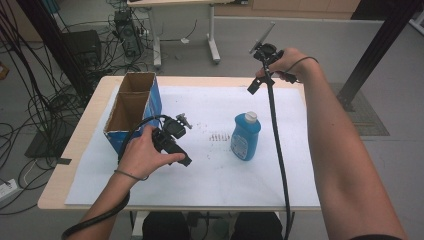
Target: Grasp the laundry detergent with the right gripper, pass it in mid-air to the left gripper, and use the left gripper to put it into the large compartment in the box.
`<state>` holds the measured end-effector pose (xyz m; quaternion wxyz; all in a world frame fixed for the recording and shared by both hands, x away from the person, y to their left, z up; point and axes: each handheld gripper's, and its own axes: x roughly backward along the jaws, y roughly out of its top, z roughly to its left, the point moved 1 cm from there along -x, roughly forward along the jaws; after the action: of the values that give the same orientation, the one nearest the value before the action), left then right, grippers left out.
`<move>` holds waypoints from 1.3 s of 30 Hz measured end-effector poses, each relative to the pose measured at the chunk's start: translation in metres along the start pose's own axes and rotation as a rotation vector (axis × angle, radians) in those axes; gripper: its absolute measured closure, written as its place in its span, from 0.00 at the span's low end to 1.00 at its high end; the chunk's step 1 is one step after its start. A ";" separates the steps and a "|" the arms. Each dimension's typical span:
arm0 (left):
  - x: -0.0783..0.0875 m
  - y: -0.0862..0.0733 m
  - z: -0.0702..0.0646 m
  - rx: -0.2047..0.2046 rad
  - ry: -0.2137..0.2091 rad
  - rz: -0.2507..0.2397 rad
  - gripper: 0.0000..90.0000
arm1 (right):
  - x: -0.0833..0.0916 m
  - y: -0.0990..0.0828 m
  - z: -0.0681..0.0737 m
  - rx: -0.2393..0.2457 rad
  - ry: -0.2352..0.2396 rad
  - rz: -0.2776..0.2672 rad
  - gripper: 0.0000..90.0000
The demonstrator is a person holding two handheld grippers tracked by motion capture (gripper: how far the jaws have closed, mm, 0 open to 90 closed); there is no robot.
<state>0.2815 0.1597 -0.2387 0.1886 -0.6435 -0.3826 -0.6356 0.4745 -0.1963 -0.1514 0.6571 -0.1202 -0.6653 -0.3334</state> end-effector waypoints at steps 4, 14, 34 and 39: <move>0.001 0.000 0.001 -0.003 -0.005 -0.002 0.11 | 0.001 0.000 0.000 0.006 -0.003 0.001 0.07; 0.003 -0.002 0.000 -0.011 -0.003 -0.008 0.11 | 0.004 -0.004 0.001 -0.001 -0.008 -0.009 0.07; 0.001 0.002 -0.004 -0.008 0.006 -0.016 0.09 | 0.013 -0.028 0.004 0.000 -0.023 -0.030 0.07; 0.002 0.000 -0.002 -0.001 0.002 -0.023 0.09 | 0.014 -0.039 0.002 -0.013 -0.026 -0.033 0.07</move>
<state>0.2800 0.1593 -0.2362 0.1812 -0.6386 -0.3896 -0.6384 0.4477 -0.2280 -0.1485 0.6419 -0.1177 -0.6737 -0.3468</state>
